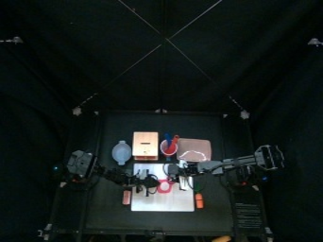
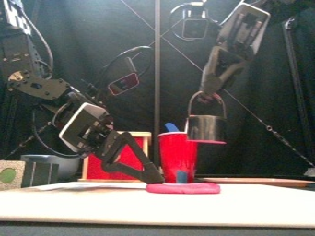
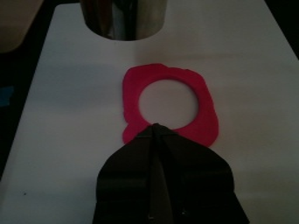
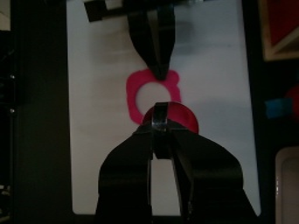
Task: Get the cutter from the drawer then cut the dough then place the extra dough in the bowl
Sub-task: Place the extra dough in the bowl
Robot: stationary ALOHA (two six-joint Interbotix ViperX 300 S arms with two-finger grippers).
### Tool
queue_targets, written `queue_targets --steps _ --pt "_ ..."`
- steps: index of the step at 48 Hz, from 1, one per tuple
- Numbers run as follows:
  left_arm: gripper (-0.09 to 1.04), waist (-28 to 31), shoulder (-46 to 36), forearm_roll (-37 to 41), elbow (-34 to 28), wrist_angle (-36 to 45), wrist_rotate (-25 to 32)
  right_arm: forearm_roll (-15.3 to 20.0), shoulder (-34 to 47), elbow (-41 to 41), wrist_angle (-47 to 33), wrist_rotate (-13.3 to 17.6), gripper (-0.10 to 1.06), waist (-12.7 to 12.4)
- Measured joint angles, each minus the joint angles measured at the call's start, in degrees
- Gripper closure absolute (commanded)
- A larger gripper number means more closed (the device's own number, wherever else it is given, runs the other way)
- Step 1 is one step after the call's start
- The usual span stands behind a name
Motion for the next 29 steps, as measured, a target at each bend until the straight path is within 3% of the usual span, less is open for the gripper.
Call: queue_targets --steps 12,17,26,29 --pt "0.43 0.4 -5.1 -1.2 3.7 1.1 0.1 3.0 -0.6 5.6 -1.5 0.1 0.5 0.0" --pt "0.43 0.5 -7.4 -1.3 4.7 1.1 0.1 4.0 -0.4 6.3 -2.4 0.1 0.39 0.0" --pt "0.43 0.5 -9.8 -1.3 4.8 1.1 0.4 4.9 -0.4 6.9 -4.0 0.2 0.04 -0.1" --pt "0.43 0.5 -9.8 -1.1 4.8 1.1 0.4 5.2 -0.4 6.8 -4.4 0.2 -0.01 -0.1"
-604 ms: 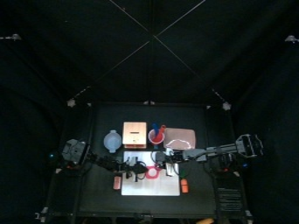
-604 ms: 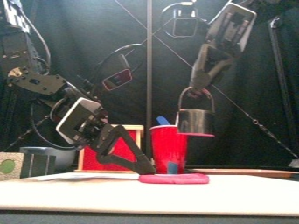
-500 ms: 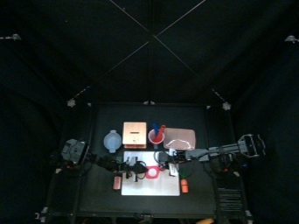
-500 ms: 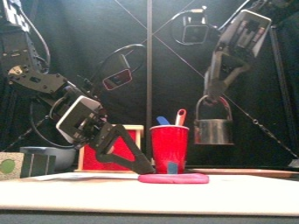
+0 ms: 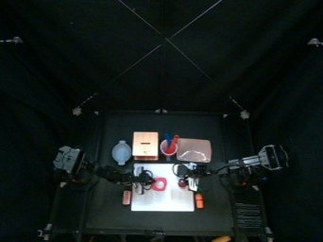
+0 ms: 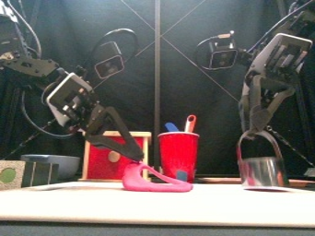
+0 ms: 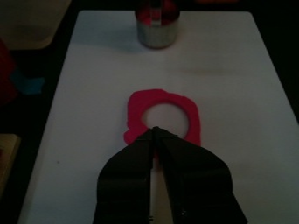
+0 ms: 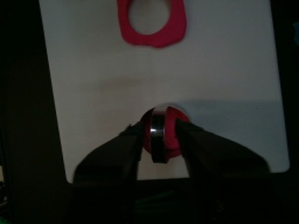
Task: Get the cutter from the drawer then cut the dough then place the extra dough in the bowl
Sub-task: Place the extra dough in the bowl
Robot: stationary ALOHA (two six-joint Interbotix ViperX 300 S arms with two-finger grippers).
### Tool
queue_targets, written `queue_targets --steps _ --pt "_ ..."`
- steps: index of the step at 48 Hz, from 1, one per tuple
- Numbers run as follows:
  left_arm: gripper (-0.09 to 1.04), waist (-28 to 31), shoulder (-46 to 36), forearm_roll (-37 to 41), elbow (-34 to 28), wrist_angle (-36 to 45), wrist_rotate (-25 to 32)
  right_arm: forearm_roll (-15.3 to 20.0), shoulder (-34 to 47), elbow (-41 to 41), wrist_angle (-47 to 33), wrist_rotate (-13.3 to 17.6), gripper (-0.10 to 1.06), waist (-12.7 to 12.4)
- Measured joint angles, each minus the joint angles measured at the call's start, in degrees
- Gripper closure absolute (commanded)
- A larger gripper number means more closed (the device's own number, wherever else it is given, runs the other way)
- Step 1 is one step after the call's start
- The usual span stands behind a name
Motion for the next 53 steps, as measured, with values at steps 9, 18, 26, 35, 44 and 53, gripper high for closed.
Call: queue_targets --steps 9,18,26,35,44,53 --pt "0.41 0.1 -0.1 0.3 -0.4 -0.1 0.0 -0.4 0.0 -0.7 -1.3 -0.2 -0.01 0.0" --pt "0.35 2.3 0.0 0.3 -0.9 0.4 0.1 -2.9 0.0 -2.3 -6.5 -0.3 -0.01 -0.1" --pt "0.15 4.5 -0.4 -0.2 -2.8 7.7 0.4 -6.1 0.2 -1.0 -15.2 -0.3 -0.01 -0.7" --pt "0.1 8.4 -2.5 0.2 -5.1 24.8 2.5 -6.3 2.0 2.0 -24.2 -0.3 -0.01 -0.9" --pt "0.1 9.1 -2.8 2.4 -8.8 33.0 3.0 -6.3 3.7 2.9 -27.2 -0.3 -0.01 -1.0" --pt "0.11 9.0 -1.5 2.1 -14.0 40.4 2.5 -6.3 4.9 3.0 -27.5 -0.3 -0.01 -1.0"
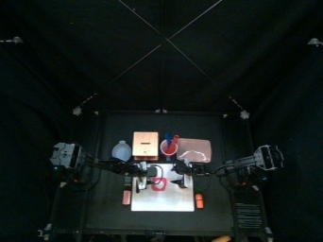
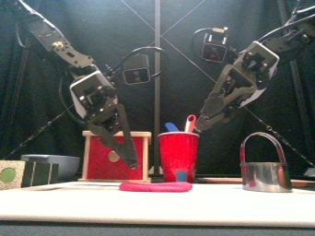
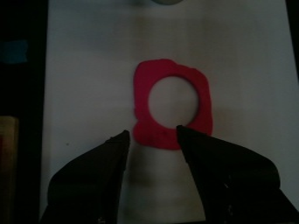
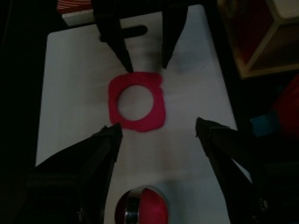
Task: Get the cutter from the drawer then cut the dough then place the extra dough in the bowl
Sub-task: Place the extra dough in the bowl
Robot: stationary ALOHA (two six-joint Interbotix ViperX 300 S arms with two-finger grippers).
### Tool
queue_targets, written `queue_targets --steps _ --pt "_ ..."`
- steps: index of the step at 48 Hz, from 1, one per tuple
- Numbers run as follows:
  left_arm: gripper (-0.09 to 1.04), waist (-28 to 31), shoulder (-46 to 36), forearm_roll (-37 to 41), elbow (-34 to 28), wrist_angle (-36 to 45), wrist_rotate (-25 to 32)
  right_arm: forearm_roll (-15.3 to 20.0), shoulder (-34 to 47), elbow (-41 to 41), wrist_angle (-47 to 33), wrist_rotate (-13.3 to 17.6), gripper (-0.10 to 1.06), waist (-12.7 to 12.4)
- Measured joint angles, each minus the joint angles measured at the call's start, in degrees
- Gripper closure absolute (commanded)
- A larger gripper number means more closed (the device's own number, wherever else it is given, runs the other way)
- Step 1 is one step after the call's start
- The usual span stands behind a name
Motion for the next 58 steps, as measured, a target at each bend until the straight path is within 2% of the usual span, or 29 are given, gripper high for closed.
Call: queue_targets --steps 25,31,40,58 --pt "0.12 1.1 5.9 7.1 -4.4 3.4 0.0 0.4 0.1 1.0 0.0 0.0 -0.01 -0.1" --pt "0.2 1.1 6.5 8.7 -4.7 3.9 0.0 0.4 0.1 1.1 0.0 0.0 -0.01 -0.1" --pt "0.37 1.3 6.9 10.5 -5.4 5.9 0.0 0.4 0.1 1.1 0.0 0.0 -0.01 -0.1" --pt "0.4 1.1 7.4 11.5 -5.6 6.7 0.0 0.7 0.1 1.2 0.1 0.0 -0.01 -0.1"
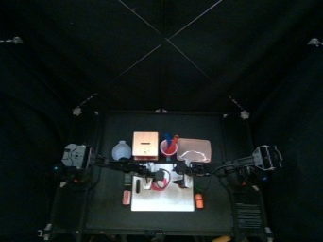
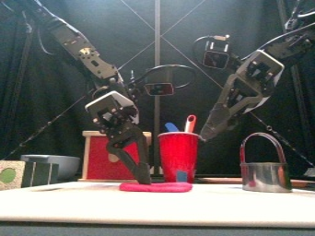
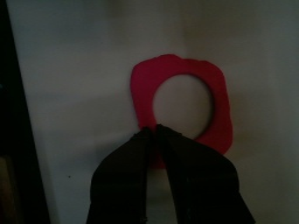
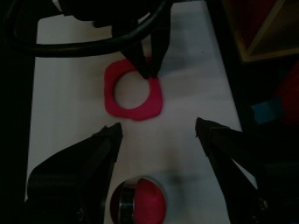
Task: Get the cutter from the drawer then cut the dough then place the extra dough in the bowl
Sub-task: Place the extra dough in the bowl
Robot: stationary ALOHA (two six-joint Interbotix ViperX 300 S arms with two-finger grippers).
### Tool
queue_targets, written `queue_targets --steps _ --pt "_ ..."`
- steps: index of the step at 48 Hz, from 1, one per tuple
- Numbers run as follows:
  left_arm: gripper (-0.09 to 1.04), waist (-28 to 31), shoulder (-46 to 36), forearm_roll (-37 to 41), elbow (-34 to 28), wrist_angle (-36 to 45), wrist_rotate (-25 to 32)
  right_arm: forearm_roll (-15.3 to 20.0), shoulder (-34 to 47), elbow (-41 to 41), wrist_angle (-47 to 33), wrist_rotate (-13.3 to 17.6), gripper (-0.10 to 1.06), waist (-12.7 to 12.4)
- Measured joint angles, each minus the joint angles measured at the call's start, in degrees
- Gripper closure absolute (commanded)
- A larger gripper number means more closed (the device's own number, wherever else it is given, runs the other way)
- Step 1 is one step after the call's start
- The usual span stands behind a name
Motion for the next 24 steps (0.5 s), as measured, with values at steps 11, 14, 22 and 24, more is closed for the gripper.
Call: queue_targets --steps 11,14,22,24 --pt "0.4 -0.1 -0.7 0.4 -0.1 -0.3 -0.1 0.6 0.0 0.0 0.3 0.0 -0.01 0.0" --pt "0.4 -0.1 -1.4 0.4 0.1 -0.1 0.0 0.6 0.0 0.0 0.3 0.0 -0.01 0.0" --pt "0.4 -0.3 -7.5 0.4 1.8 -2.9 0.0 0.5 0.0 0.0 0.4 0.0 -0.01 0.0" --pt "0.4 -0.4 -8.9 0.4 2.5 -4.2 0.0 0.6 0.1 0.0 0.4 0.0 -0.01 0.0"
